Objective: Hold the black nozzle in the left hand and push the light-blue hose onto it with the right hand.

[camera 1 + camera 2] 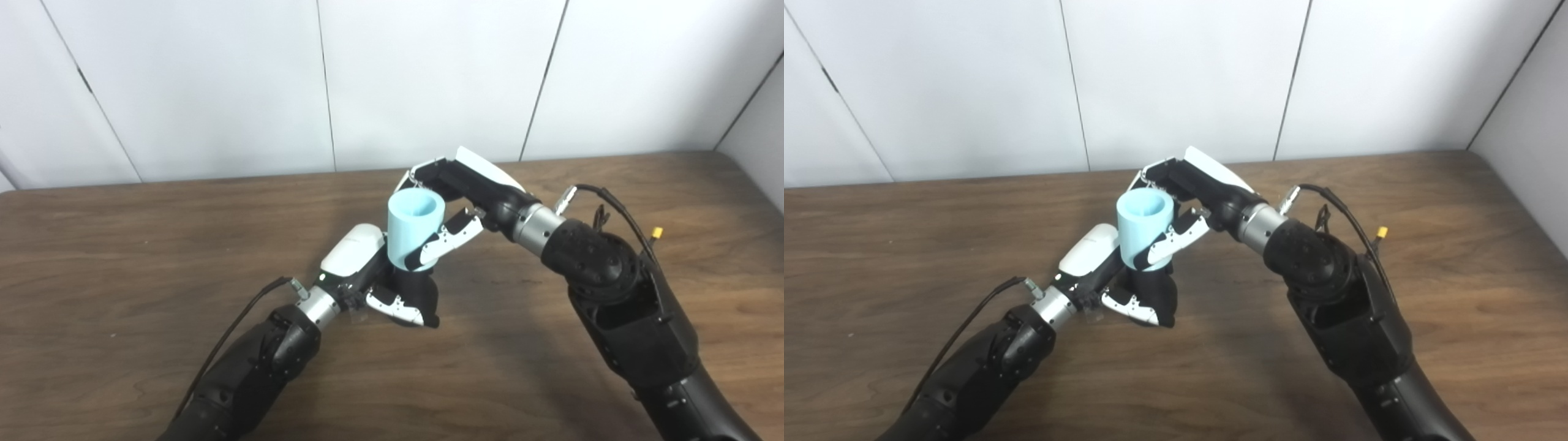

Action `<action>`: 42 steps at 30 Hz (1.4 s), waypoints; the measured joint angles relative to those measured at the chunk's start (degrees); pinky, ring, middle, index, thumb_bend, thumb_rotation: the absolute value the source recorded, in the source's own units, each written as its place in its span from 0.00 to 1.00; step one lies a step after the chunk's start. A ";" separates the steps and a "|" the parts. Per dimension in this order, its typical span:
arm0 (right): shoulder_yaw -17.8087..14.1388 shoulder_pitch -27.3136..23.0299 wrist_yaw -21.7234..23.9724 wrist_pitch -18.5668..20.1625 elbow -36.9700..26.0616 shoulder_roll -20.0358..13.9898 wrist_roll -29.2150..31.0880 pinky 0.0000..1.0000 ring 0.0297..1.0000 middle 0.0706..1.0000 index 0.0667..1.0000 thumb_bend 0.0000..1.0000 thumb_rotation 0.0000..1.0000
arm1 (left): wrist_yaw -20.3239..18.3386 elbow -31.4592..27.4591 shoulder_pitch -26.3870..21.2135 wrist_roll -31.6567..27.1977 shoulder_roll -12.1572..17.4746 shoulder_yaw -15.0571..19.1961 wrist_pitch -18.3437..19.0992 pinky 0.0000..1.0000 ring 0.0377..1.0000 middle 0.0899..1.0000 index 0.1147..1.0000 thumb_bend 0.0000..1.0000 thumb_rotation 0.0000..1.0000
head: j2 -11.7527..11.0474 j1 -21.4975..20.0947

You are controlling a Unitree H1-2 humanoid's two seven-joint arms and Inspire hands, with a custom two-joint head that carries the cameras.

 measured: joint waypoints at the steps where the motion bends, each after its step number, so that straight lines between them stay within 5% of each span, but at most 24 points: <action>1: 0.20 0.01 0.00 -0.02 -0.08 -0.03 -0.14 0.33 0.38 0.45 0.49 0.51 0.00 | -0.14 -0.05 0.05 0.00 -0.02 0.09 0.00 0.33 0.40 0.38 0.44 0.50 0.00 | 0.09 0.00; 18: 0.64 2.15 -0.76 -4.79 0.67 -1.15 -0.06 0.36 0.39 0.45 0.48 0.52 0.00 | -1.55 -1.47 0.97 0.00 -0.14 0.80 -0.01 0.32 0.40 0.38 0.44 0.50 0.00 | 1.23 -0.18; 27: 0.22 5.53 -5.58 -9.28 2.64 -0.62 0.61 0.35 0.38 0.43 0.50 0.51 0.00 | -2.16 -1.98 1.31 0.00 -0.11 1.14 0.02 0.32 0.40 0.38 0.44 0.50 0.00 | 1.85 -0.35; 42: 0.70 8.48 -10.71 -10.99 3.27 0.79 1.79 0.36 0.38 0.44 0.49 0.51 0.00 | -3.28 -4.17 2.86 0.02 -0.11 2.25 1.33 0.32 0.40 0.38 0.44 0.50 0.00 | 2.64 -0.62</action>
